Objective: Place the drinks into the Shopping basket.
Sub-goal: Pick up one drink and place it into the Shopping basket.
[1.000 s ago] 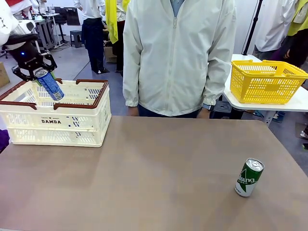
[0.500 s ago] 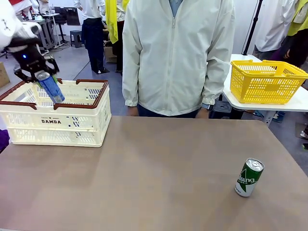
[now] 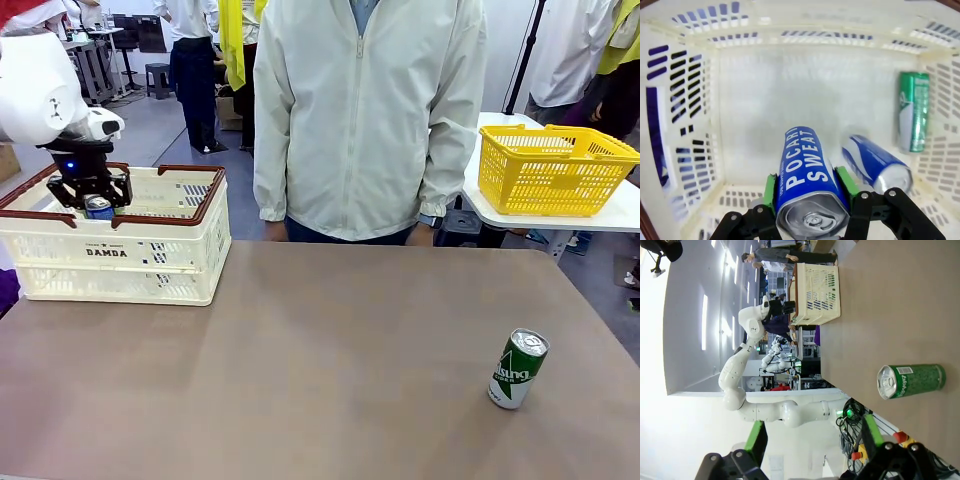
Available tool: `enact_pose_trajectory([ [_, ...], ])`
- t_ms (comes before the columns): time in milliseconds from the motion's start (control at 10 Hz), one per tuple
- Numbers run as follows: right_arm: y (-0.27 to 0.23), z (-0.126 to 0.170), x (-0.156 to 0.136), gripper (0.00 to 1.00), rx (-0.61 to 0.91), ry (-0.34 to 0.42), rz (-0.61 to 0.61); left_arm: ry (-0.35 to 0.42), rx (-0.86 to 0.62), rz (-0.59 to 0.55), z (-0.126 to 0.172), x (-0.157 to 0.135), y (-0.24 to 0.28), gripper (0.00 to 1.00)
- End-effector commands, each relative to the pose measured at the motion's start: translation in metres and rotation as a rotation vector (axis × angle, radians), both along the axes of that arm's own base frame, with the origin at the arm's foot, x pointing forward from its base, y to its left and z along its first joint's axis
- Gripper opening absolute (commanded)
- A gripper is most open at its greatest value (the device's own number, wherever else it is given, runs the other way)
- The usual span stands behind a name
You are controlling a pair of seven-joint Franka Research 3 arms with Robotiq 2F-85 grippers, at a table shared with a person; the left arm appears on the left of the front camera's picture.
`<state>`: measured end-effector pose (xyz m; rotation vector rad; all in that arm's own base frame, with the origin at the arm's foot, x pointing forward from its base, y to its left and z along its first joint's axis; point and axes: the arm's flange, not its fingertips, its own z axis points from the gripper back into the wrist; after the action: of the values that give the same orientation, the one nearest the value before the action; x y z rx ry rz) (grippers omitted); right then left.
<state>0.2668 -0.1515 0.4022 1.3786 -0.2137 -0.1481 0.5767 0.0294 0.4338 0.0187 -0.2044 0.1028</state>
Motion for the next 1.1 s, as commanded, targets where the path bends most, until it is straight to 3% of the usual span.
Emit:
enact_pose_trajectory([
  [0,-0.001,0.006,0.001,1.0,0.005,0.012,0.003,-0.005,0.011,0.027,0.001,0.02,0.007,0.0],
  [300,-0.001,0.006,0.001,1.0,0.005,0.012,0.003,0.041,-0.024,0.057,-0.017,0.039,0.018,0.0],
  [400,-0.001,0.006,0.001,1.0,0.005,0.012,0.003,0.045,-0.031,0.073,-0.02,0.041,0.022,0.25],
  [500,-0.001,0.006,0.001,1.0,0.005,0.012,0.003,0.043,-0.032,0.085,-0.02,0.041,0.024,0.84],
  [600,-0.001,0.006,0.001,1.0,0.005,0.012,0.003,0.042,-0.039,0.099,-0.02,0.04,0.026,1.0],
  [800,-0.001,0.006,0.001,1.0,0.005,0.012,0.003,0.022,-0.072,0.086,-0.012,0.033,0.031,1.0],
  [1000,-0.001,0.006,0.001,1.0,0.005,0.012,0.003,-0.022,-0.163,0.027,0.018,0.008,0.036,1.0],
])
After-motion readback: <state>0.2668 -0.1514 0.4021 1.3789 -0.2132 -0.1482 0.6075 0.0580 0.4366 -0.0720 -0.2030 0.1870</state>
